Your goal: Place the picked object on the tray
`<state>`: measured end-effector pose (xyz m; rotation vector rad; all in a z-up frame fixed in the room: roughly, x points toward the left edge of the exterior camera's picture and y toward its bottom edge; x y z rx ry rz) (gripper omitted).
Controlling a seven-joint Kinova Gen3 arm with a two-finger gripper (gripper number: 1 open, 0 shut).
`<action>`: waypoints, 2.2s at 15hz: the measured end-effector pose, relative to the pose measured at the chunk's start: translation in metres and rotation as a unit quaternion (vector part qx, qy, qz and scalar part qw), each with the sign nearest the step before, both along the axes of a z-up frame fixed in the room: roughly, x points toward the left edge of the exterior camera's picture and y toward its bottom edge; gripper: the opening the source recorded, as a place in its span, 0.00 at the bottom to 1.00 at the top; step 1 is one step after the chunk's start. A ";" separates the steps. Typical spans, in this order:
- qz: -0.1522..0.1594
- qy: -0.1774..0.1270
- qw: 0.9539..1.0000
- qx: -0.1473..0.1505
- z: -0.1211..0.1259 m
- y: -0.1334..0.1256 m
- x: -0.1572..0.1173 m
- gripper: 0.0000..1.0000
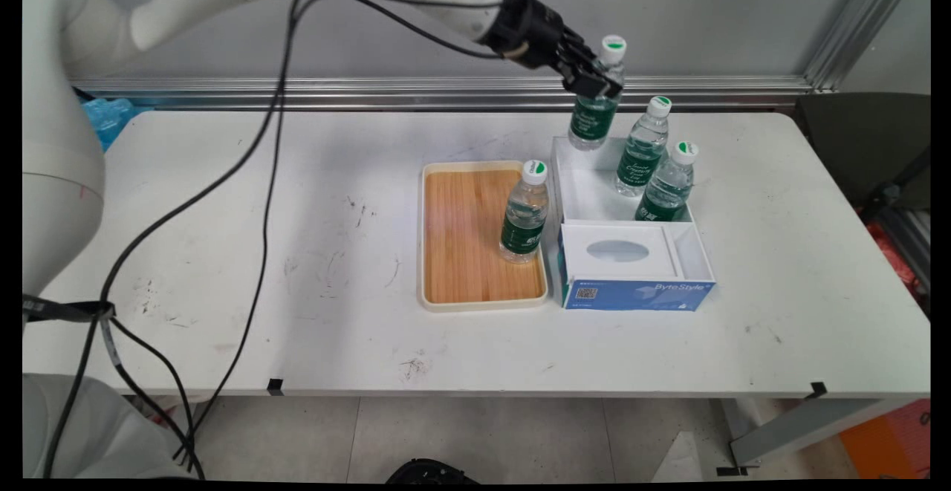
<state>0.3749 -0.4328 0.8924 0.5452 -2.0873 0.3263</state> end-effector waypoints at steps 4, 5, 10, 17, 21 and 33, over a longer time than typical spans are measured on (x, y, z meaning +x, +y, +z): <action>0.002 -0.008 1.000 0.012 0.018 0.018 0.023 0.00; 0.003 -0.012 1.000 0.016 0.022 0.024 0.031 0.00; 0.003 -0.039 0.999 0.034 0.027 0.050 0.071 0.00; -0.011 -0.075 0.996 0.040 0.011 0.085 0.113 0.00; -0.022 -0.078 0.995 0.049 -0.002 0.103 0.121 0.00; -0.057 -0.064 0.993 0.079 -0.040 0.146 0.116 0.00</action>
